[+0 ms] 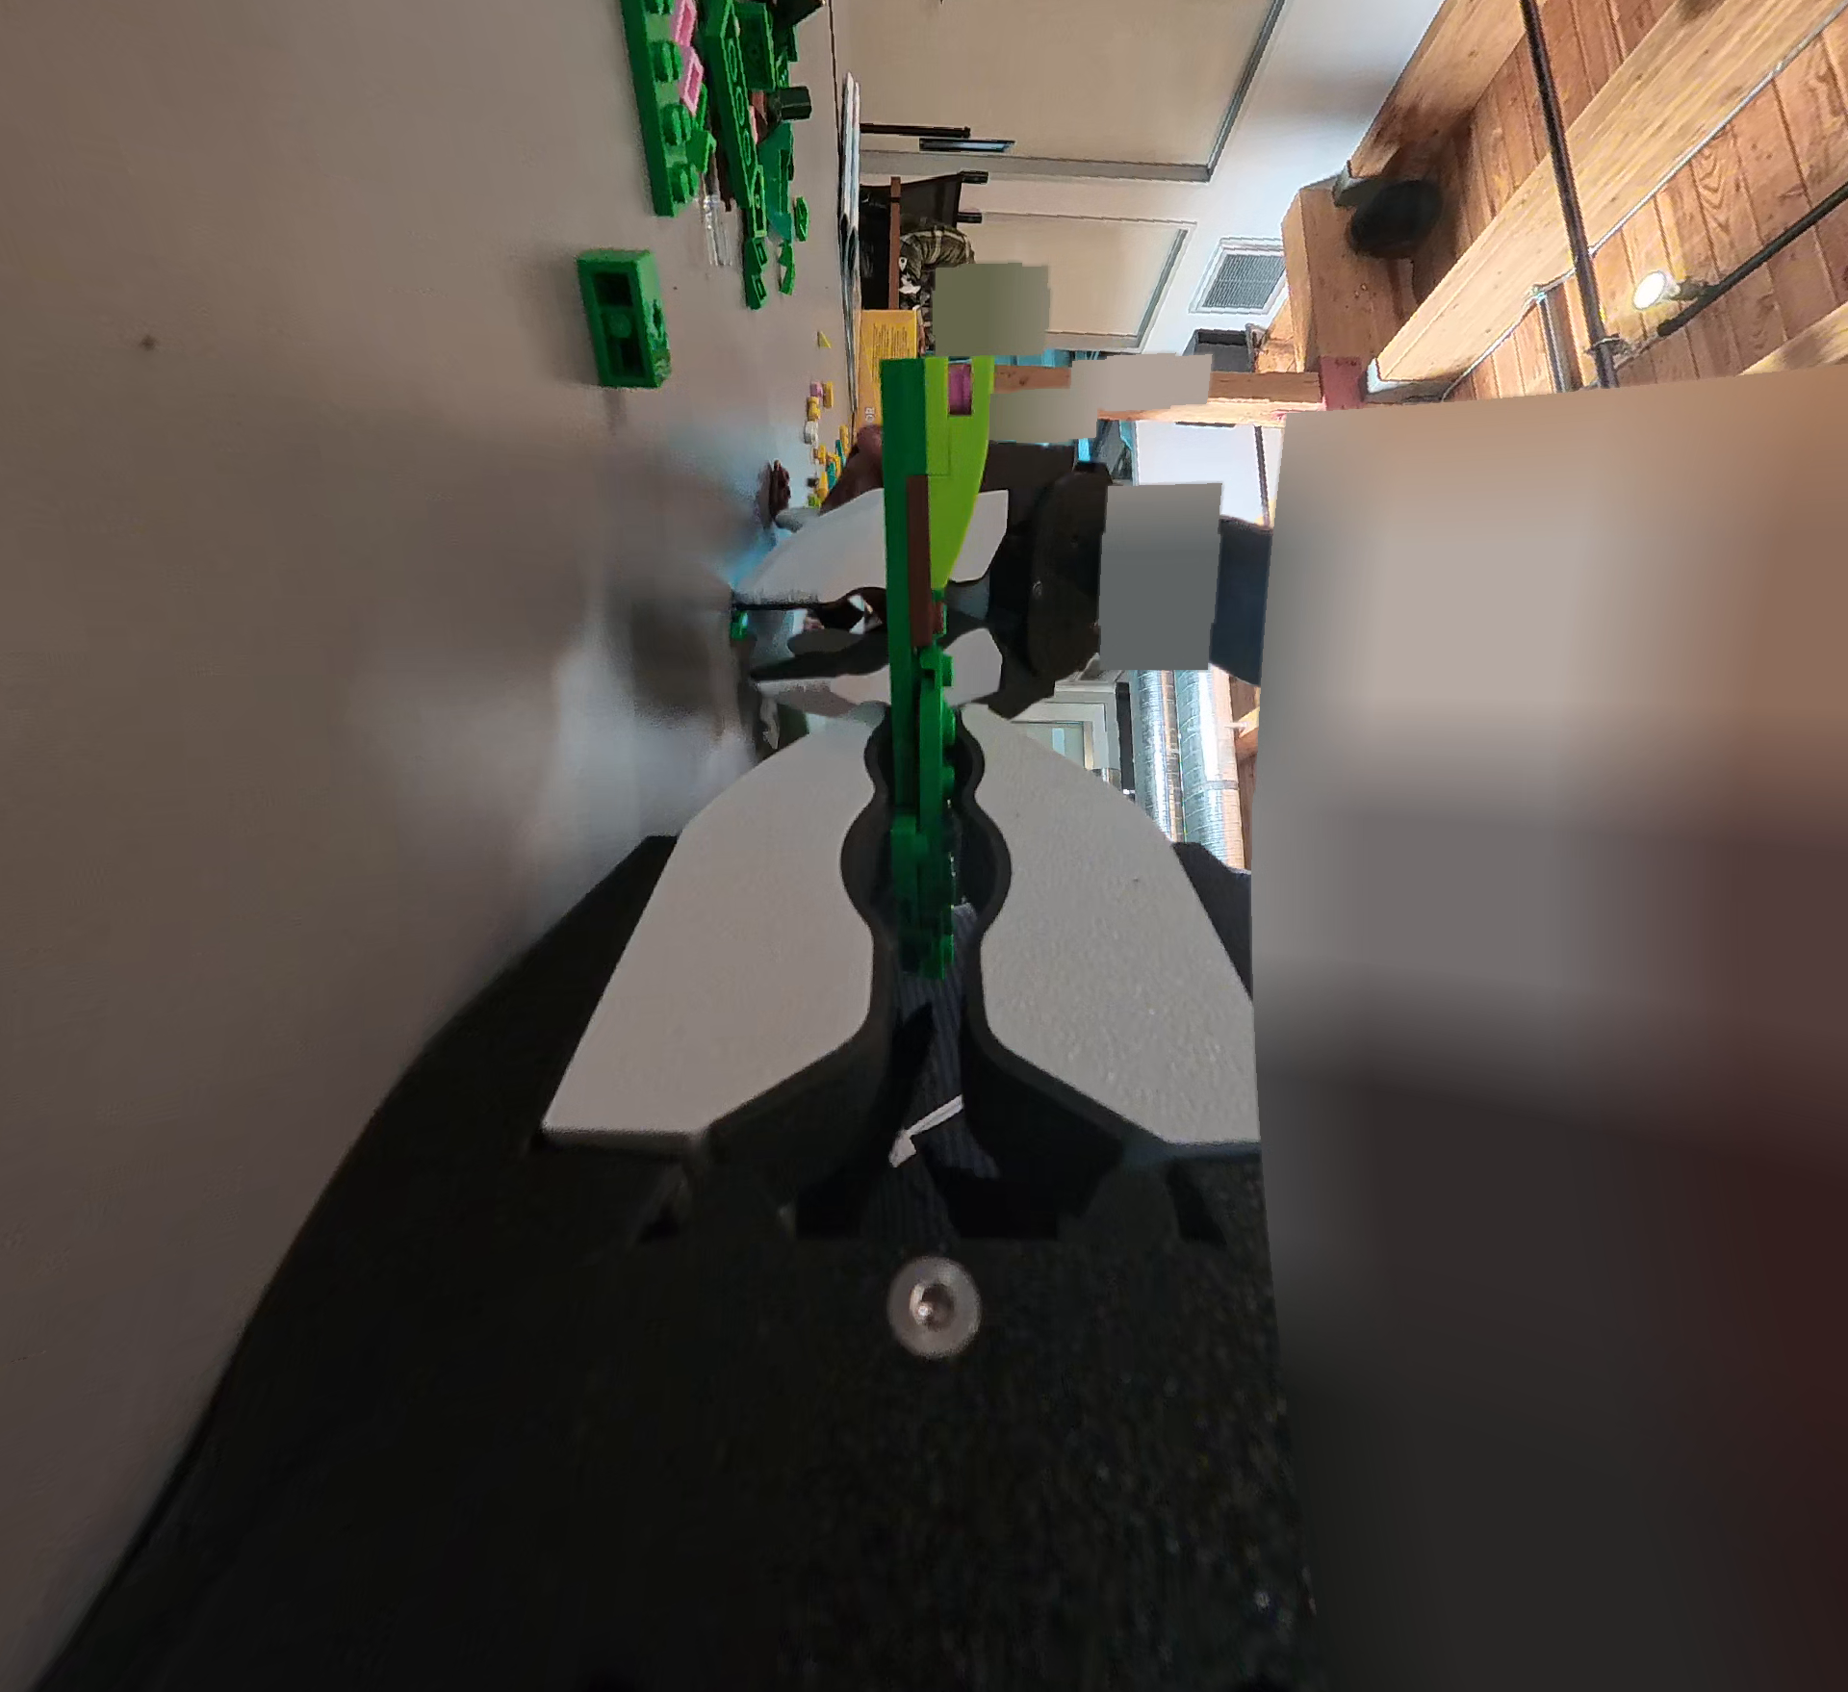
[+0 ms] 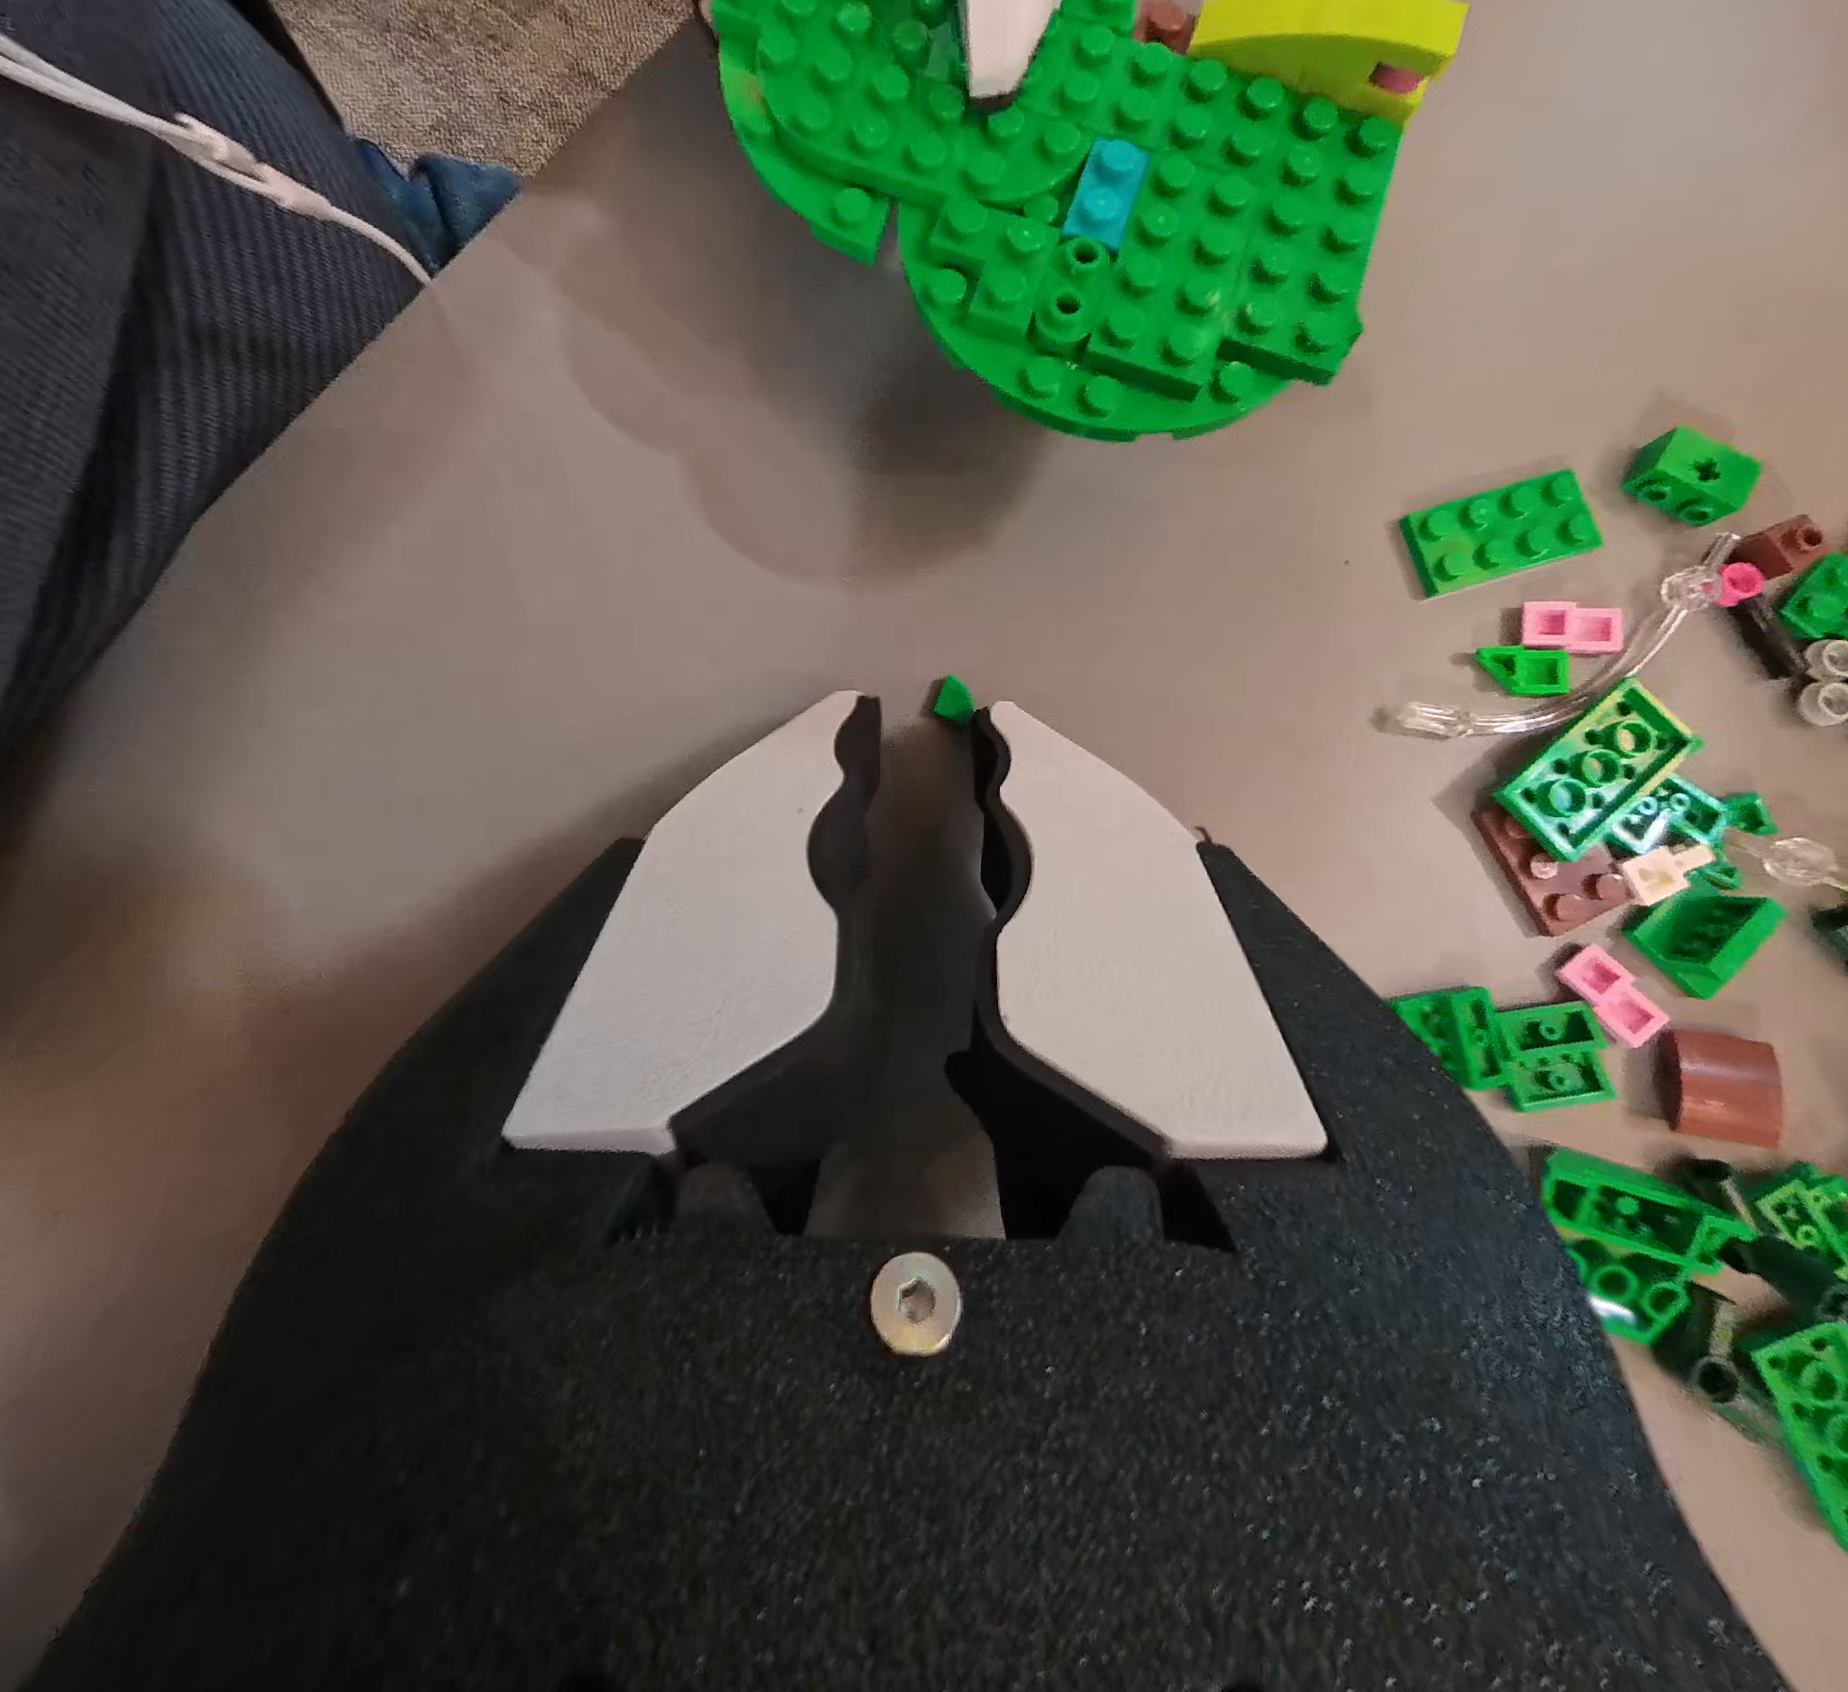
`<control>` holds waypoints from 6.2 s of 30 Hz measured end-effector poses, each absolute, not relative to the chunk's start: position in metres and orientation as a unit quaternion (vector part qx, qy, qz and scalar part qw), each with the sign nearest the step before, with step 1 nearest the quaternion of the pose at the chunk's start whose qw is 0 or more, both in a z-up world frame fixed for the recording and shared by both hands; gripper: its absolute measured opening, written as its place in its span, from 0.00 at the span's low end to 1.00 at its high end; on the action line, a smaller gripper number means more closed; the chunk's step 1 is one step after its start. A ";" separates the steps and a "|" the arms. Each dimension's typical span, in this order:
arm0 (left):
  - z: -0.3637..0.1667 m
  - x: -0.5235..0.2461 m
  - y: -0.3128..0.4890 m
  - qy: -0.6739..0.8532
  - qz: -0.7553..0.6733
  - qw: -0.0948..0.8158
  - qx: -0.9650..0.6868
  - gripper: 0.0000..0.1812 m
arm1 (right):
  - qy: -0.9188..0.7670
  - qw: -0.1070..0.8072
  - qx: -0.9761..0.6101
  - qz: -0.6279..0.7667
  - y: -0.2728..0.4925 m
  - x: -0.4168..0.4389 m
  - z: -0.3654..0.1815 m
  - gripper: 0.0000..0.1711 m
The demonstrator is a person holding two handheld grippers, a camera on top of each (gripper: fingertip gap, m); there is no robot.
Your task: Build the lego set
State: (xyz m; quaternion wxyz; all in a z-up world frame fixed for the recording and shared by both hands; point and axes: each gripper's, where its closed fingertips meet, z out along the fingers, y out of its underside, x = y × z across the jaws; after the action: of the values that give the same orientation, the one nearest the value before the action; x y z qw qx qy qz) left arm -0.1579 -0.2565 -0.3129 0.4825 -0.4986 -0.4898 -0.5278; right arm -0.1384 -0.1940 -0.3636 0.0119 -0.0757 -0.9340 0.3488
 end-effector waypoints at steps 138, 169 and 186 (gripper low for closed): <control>-0.312 -0.145 -0.244 -0.536 -0.542 0.468 -0.448 0.05 | -0.893 0.049 0.042 0.446 -0.223 -0.135 -0.293 0.04; -0.308 -0.126 -0.244 -0.521 -0.577 0.437 -0.453 0.05 | -0.921 -0.030 0.130 0.366 -0.230 -0.115 -0.307 0.04; -0.308 -0.141 -0.249 -0.545 -0.556 0.471 -0.415 0.05 | -0.929 0.032 0.019 0.368 -0.235 -0.136 -0.307 0.04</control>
State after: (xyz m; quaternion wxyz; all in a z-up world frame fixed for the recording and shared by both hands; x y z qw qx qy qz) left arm -0.1410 -0.2489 -0.3080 0.4711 -0.4150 -0.5449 -0.5559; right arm -0.1357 -0.2349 -0.3074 0.0321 0.0194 -0.9291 0.3678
